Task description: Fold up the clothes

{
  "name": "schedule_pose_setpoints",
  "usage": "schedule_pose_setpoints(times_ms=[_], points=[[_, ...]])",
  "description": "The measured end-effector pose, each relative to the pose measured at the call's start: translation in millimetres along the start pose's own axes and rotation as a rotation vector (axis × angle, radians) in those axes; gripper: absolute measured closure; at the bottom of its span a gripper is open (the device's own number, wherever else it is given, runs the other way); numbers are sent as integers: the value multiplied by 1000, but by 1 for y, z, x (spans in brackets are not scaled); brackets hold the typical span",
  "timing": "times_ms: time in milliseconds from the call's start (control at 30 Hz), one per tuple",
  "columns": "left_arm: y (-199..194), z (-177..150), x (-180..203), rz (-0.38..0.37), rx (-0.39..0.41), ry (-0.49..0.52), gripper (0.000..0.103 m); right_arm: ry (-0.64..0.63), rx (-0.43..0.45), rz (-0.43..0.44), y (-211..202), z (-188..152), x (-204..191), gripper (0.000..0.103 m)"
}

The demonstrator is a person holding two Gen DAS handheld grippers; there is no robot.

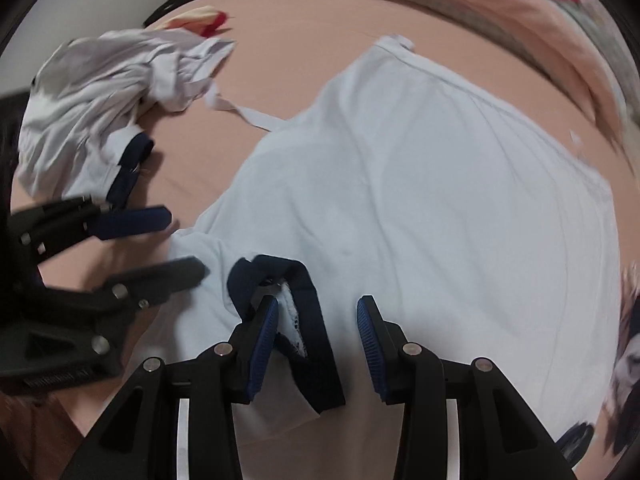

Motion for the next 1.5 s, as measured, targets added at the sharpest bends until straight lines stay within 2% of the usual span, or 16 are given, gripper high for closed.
schedule_pose_setpoints(times_ms=[233,500,633,733,867,933,1000,1100,1233,1333,1433,1500], points=[[7,0,6,-15,-18,16,56,-68,-2,36,11,18,-7,62],[11,11,-1,-39,-9,-49,56,126,60,153,14,25,21,62],[22,10,4,22,-15,-14,56,241,102,190,2,18,38,62],[20,14,5,20,-11,-21,56,211,145,158,-20,4,37,62],[7,18,6,34,26,-5,56,136,131,199,-31,-19,24,62],[0,18,3,41,42,-2,56,84,62,184,-19,-28,13,62],[-7,14,-3,49,55,-14,56,61,6,109,-8,-36,11,63],[-17,6,-11,69,88,-17,56,91,49,108,-18,-38,14,63],[-24,-9,-3,5,91,48,56,55,105,100,-30,-22,1,62],[-17,-22,9,-45,49,81,56,21,98,111,-24,-7,-16,62],[-15,-30,20,-33,24,142,56,33,69,87,-3,7,-23,62],[-14,-35,27,-22,8,184,56,95,38,51,8,6,-9,63]])
Point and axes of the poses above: each gripper's, at about its wrist camera, not at the fingertips, and y roughly the way its jaws point, x to its right, z to its top, the point moved 2 cm from there along y, roughly the way its jaws point, and after that the axes turned 7 degrees about z, right-handed, at the moved point
